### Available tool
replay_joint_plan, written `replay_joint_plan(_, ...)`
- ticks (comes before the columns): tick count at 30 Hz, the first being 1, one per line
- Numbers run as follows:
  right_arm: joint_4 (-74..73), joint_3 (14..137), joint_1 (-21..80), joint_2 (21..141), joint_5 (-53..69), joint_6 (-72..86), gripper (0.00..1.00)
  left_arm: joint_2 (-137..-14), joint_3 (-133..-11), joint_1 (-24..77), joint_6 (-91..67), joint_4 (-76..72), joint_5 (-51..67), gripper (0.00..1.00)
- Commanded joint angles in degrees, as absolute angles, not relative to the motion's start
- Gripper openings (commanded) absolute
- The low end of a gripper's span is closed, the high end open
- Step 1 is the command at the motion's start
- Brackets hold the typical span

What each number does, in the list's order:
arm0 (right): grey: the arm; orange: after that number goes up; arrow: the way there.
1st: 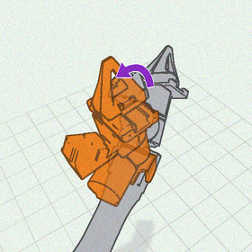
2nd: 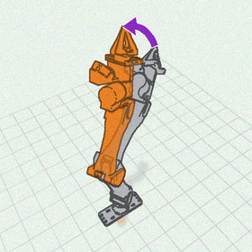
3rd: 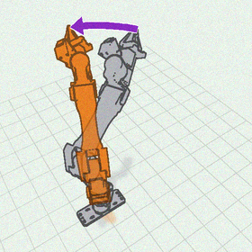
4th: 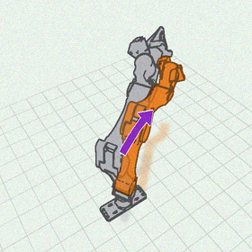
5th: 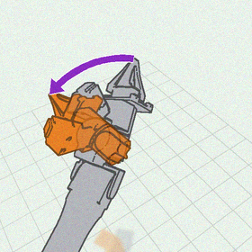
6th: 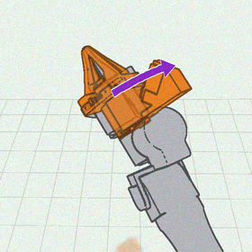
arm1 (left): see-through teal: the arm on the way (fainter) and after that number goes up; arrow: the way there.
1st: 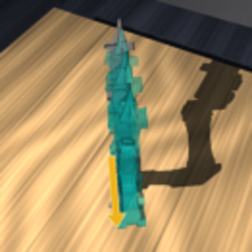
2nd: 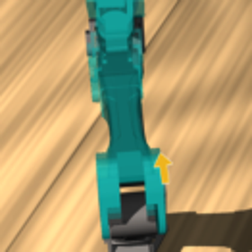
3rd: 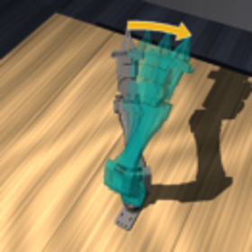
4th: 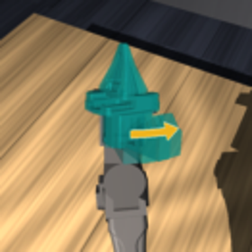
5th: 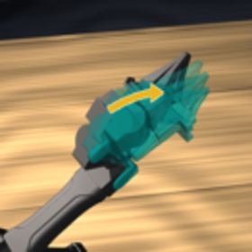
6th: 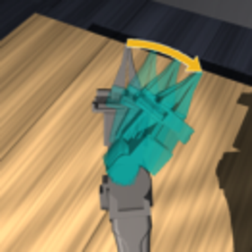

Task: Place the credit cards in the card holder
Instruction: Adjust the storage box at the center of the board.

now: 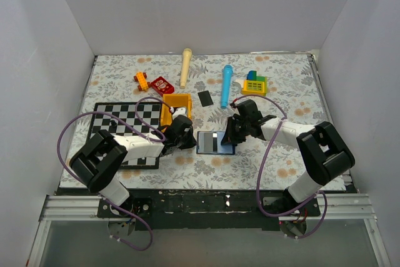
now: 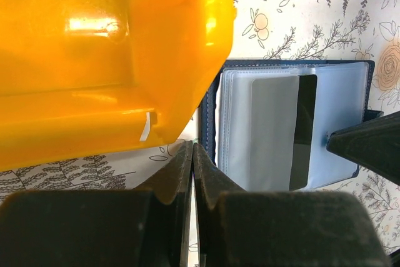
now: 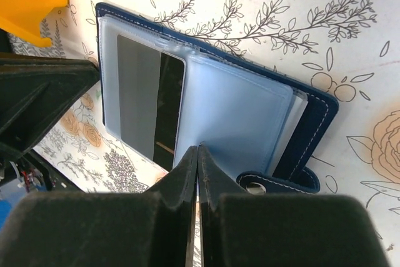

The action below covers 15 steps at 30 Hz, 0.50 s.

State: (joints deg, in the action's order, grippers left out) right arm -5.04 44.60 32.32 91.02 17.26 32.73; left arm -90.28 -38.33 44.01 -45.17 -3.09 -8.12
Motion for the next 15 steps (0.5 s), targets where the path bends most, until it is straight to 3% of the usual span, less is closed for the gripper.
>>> replay_joint_plan(1,-4.5,47.3,32.4,91.2,17.2,32.7,0.04,-90.9,-40.0,44.4,-44.0,-0.4,-8.6,0.00)
replay_joint_plan(15,-4.1,48.7,32.4,94.1,17.7,32.9,0.01,-93.3,-39.7,44.4,-44.0,-1.0,-6.9,0.00)
